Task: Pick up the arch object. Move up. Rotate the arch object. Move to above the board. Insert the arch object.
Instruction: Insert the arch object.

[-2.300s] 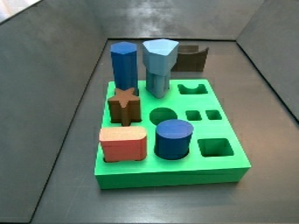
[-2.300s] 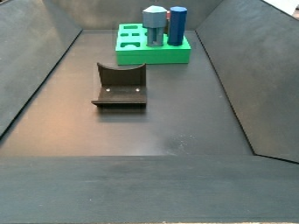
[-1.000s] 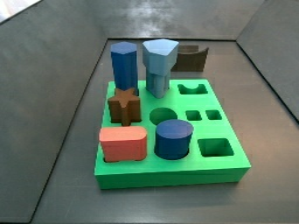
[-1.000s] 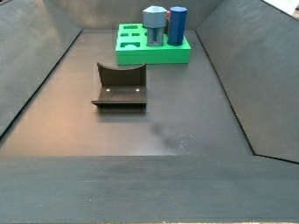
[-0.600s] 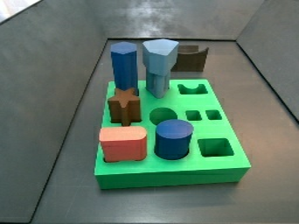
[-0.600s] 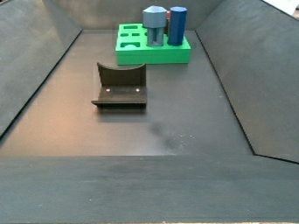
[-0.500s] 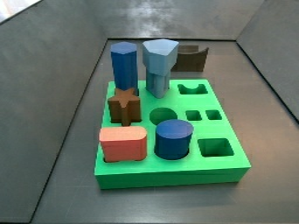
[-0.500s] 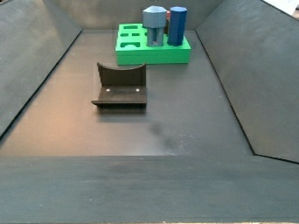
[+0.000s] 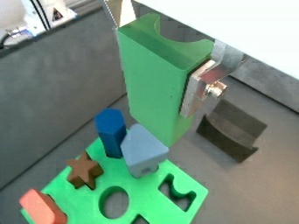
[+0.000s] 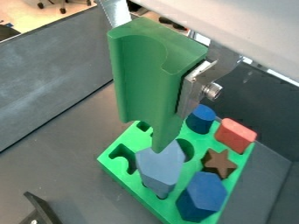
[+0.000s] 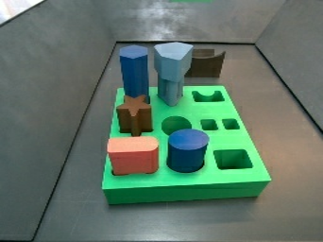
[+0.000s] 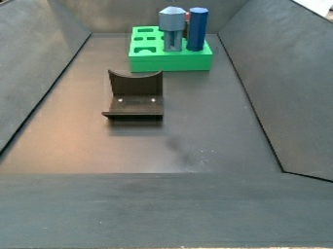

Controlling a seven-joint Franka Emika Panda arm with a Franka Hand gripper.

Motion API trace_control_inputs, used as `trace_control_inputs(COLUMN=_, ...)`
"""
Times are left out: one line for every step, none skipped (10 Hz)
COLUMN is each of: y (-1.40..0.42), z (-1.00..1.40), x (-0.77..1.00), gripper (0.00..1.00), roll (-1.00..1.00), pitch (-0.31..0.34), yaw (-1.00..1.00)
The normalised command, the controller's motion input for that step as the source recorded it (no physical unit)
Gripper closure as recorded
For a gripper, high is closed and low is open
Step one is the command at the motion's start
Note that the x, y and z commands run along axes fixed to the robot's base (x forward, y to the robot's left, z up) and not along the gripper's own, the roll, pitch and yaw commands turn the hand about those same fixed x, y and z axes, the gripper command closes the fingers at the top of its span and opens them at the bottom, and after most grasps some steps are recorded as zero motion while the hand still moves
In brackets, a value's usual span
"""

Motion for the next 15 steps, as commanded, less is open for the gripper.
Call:
trace_control_inputs(y=0.02, z=-0.32, x=1.0, gripper=1.0, roll=0.0, pitch=0.0, yaw=0.0)
trace_control_inputs(y=0.07, z=-0.37, x=1.0, gripper=1.0, roll=0.17, pitch=0.106, yaw=0.0)
trace_control_inputs(y=0.29, z=-0.27, x=1.0, gripper=1.0, roll=0.21, pitch=0.156, yaw=0.14)
trace_control_inputs(y=0.23, z=-0.15, x=1.0, gripper=1.0, roll=0.06, pitch=0.089, yaw=0.18)
trace_control_inputs(y=0.0, z=-0.05, x=1.0, gripper=1.0, roll=0.07, pitch=0.0, yaw=0.0)
trace_control_inputs(y=-0.01, z=-0.07, x=1.0, gripper=1.0, roll=0.06, pitch=0.0, yaw=0.0)
trace_control_inputs(y=0.0, z=-0.23, x=1.0, gripper=1.0, roll=0.01, pitch=0.0, yaw=0.0)
trace_control_inputs(y=0.06, z=-0.61, x=1.0, gripper=1.0, roll=0.0, pitch=0.0, yaw=0.0)
trace_control_inputs(y=0.13, z=-0.6, x=1.0, gripper=1.0, roll=0.03, pitch=0.027, yaw=0.0)
trace_control_inputs(y=0.14, z=-0.61, x=1.0, gripper=1.0, roll=0.03, pitch=0.044, yaw=0.0)
trace_control_inputs(y=0.15, z=-0.58, x=1.0, gripper=1.0, roll=0.02, pitch=0.036, yaw=0.0)
trace_control_inputs(y=0.0, z=-0.55, x=0.99, gripper=1.0, roll=0.16, pitch=0.037, yaw=0.02)
trace_control_inputs(y=-0.3, z=-0.43, x=0.6, gripper=1.0, roll=0.27, pitch=0.2, yaw=0.13)
trace_control_inputs(y=-0.29, z=-0.32, x=0.39, gripper=1.0, roll=0.25, pitch=0.274, yaw=0.15)
trace_control_inputs(y=-0.29, z=-0.51, x=0.08, gripper=1.0, roll=0.31, pitch=0.189, yaw=0.12)
